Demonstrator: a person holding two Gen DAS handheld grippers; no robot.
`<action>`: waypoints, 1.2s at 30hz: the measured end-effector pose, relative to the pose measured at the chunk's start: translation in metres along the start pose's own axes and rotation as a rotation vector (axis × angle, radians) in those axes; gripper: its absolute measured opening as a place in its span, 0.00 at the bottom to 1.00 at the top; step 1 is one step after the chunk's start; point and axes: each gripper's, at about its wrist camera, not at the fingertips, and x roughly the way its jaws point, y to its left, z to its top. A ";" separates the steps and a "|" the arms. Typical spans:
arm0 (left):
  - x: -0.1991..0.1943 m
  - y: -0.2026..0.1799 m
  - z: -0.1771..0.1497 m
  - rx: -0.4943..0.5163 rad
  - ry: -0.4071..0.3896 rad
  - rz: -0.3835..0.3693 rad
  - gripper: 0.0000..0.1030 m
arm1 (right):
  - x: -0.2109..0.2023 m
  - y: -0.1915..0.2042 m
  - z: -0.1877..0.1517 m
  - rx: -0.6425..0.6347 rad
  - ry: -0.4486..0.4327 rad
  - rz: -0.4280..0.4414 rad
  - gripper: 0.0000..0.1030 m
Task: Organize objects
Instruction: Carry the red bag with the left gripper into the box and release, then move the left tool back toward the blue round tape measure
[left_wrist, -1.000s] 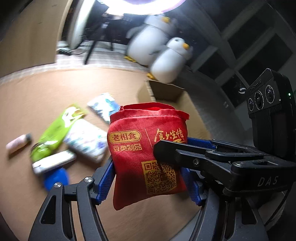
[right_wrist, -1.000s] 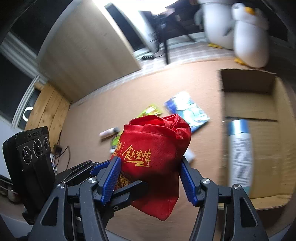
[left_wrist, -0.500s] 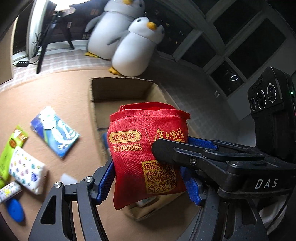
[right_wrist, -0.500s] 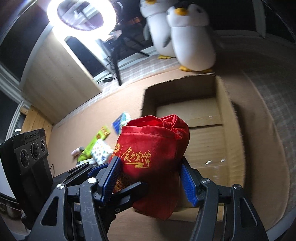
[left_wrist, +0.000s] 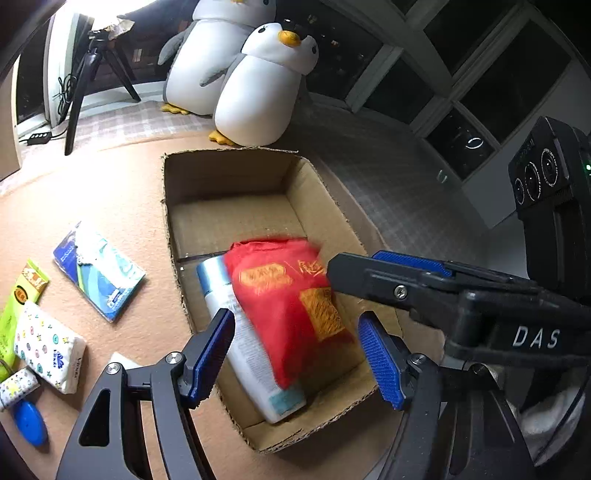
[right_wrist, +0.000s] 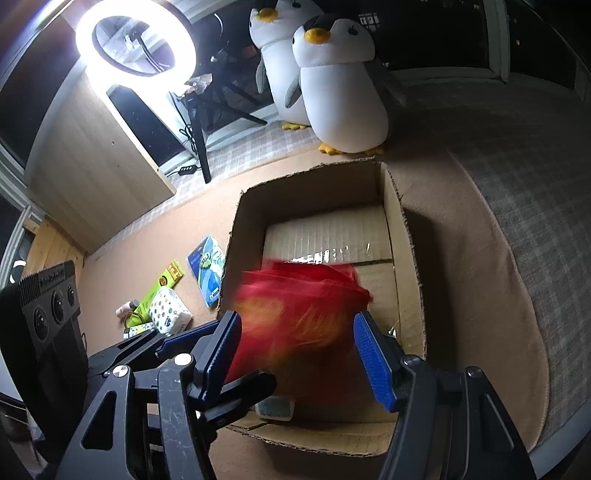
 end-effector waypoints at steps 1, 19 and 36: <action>-0.002 0.001 0.000 -0.002 -0.002 0.002 0.71 | 0.000 0.000 0.000 0.000 -0.002 0.001 0.59; -0.080 0.081 -0.038 -0.082 -0.048 0.068 0.71 | -0.002 0.049 -0.021 -0.001 -0.071 0.033 0.60; -0.142 0.211 -0.129 -0.288 -0.064 0.266 0.71 | 0.025 0.130 -0.068 -0.095 -0.034 0.035 0.67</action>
